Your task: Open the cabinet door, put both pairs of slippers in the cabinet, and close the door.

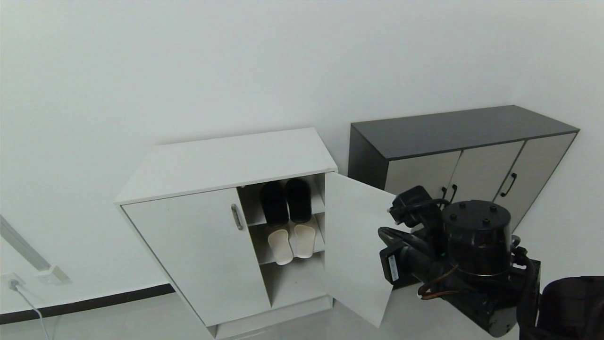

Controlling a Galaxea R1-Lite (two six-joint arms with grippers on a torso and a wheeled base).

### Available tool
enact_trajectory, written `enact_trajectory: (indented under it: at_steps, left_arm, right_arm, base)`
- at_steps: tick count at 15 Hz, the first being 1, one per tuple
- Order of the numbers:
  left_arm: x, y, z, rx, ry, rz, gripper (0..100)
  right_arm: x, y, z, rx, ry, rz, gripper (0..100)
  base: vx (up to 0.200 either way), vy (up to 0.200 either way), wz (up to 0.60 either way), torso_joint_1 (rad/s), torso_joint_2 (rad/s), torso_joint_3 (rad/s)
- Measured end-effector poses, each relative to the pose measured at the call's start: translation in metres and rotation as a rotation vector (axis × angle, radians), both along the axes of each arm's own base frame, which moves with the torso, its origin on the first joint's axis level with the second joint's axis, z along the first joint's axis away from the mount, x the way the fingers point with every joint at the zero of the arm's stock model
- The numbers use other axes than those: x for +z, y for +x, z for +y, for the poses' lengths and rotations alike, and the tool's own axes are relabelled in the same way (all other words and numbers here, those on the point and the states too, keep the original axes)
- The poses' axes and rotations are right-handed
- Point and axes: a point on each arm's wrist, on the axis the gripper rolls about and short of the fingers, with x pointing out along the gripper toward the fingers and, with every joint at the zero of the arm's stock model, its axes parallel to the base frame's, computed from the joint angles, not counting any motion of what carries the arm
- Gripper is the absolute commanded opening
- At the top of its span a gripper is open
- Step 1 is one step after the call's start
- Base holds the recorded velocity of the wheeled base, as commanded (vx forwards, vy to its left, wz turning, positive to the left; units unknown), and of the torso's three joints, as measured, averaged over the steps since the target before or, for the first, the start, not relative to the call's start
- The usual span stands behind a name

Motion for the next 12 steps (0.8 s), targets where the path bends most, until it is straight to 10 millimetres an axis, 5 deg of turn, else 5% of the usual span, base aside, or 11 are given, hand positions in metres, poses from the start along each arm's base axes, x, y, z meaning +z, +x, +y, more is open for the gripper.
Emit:
enact_trajectory:
  at_steps: [6, 12]
  left_arm:
    - [0.000, 0.000, 0.000, -0.001, 0.001, 0.000, 0]
    - [0.000, 0.000, 0.000, -0.001, 0.001, 0.000, 0]
  right_arm:
    - [0.007, 0.014, -0.001, -0.035, 0.023, -0.018, 0]
    - [0.022, 0.095, -0.029, -0.142, 0.061, -0.006, 0]
  base:
    - [0.000, 0.000, 0.00, 0.000, 0.00, 0.000]
    - [0.000, 0.000, 0.00, 0.000, 0.00, 0.000]
